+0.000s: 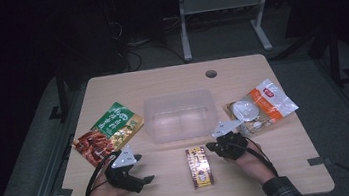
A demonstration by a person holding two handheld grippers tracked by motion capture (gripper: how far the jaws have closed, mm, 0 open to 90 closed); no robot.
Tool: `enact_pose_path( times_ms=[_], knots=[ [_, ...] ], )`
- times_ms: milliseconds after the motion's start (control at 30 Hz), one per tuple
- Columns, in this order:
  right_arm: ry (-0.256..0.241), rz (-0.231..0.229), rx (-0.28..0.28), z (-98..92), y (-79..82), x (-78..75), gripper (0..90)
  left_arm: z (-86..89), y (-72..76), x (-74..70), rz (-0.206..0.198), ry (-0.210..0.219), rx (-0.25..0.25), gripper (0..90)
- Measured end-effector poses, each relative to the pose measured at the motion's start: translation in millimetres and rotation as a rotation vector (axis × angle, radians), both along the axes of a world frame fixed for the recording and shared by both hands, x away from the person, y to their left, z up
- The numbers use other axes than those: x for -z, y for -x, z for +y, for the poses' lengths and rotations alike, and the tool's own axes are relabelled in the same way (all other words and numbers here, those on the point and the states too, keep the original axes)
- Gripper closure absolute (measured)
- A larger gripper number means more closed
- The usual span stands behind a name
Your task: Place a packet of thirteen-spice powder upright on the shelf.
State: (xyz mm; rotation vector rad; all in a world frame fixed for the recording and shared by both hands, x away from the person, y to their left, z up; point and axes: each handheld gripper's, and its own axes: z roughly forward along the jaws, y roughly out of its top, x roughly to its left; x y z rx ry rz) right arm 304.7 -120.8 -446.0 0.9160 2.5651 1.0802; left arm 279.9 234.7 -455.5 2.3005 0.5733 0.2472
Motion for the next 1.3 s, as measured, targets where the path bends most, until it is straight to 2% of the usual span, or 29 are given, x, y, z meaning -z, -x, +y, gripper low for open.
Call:
enact_pose_path(
  times_ms=[167,333,400,800,867,1000,1067,1167,1200,1233,1300],
  knots=[
    [0.007,0.002,0.004,10.5,-9.3,4.2,89.8,-0.8,0.1,0.7,-0.005,-0.008,0.01,13.9],
    [0.004,0.007,0.001,19.6,-14.7,5.0,89.9,-1.6,1.2,1.2,-0.001,0.004,0.002,13.9],
    [-0.009,0.008,-0.015,27.2,-17.5,5.3,89.9,-0.5,1.5,1.0,-0.001,-0.003,0.003,13.9],
    [0.0,0.025,-0.107,63.6,-19.4,4.1,89.9,0.1,1.3,0.7,-0.002,-0.004,0.005,13.9],
    [0.016,0.002,-0.123,69.4,-16.4,2.4,89.9,0.6,1.3,0.2,-0.002,-0.006,0.008,13.9],
    [0.0,0.015,-0.132,67.6,-8.2,-4.4,89.9,2.2,2.3,0.2,-0.003,-0.007,0.007,14.3],
    [0.009,-0.008,-0.176,69.4,7.0,-11.7,89.9,1.1,2.6,1.6,-0.002,0.007,-0.002,14.3],
    [-0.003,0.0,-0.217,70.4,22.3,-16.1,89.9,1.0,3.1,0.9,0.0,0.004,0.001,14.3],
    [-0.003,0.0,-0.217,70.4,22.3,-16.1,89.9,1.0,3.1,0.9,0.0,0.004,0.001,14.3],
    [-0.017,0.017,-0.237,71.5,32.4,-17.6,89.9,1.2,3.3,0.9,0.001,0.003,0.0,14.3],
    [-0.012,0.011,-0.252,73.1,37.2,-18.1,89.9,1.3,3.7,1.3,0.0,0.007,-0.002,14.3]
  ],
)
